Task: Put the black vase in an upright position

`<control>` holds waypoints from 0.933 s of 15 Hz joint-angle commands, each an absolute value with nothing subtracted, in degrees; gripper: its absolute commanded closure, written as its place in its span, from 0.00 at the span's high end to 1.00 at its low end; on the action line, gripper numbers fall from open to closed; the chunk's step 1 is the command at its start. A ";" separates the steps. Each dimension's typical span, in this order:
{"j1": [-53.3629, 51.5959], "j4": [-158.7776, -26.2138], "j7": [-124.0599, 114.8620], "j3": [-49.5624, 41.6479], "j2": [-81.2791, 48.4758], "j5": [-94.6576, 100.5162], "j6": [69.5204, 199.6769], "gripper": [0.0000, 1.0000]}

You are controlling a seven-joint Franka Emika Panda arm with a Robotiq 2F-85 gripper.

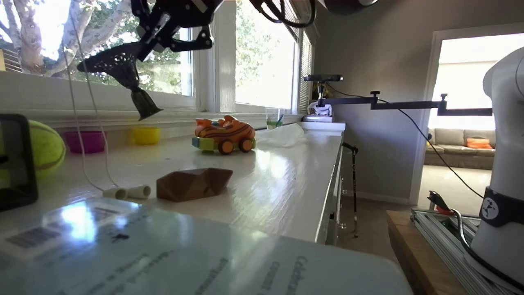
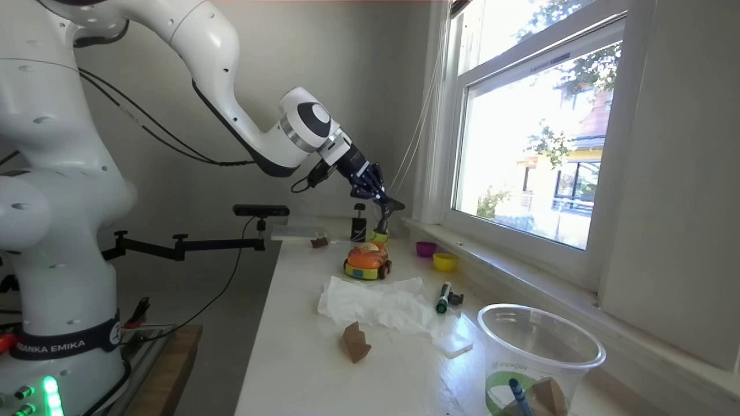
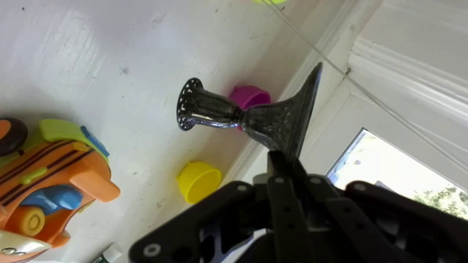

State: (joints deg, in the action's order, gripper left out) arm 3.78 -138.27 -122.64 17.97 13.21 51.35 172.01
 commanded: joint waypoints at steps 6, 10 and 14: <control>11.38 -142.03 -131.91 19.55 15.74 62.56 185.81 0.01; 14.71 -143.13 -130.97 21.07 15.74 61.78 191.23 0.01; 17.72 -145.70 -128.92 23.18 15.18 59.90 195.30 0.01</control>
State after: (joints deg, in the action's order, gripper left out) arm 14.85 -143.09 -128.86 21.14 13.25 60.52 191.85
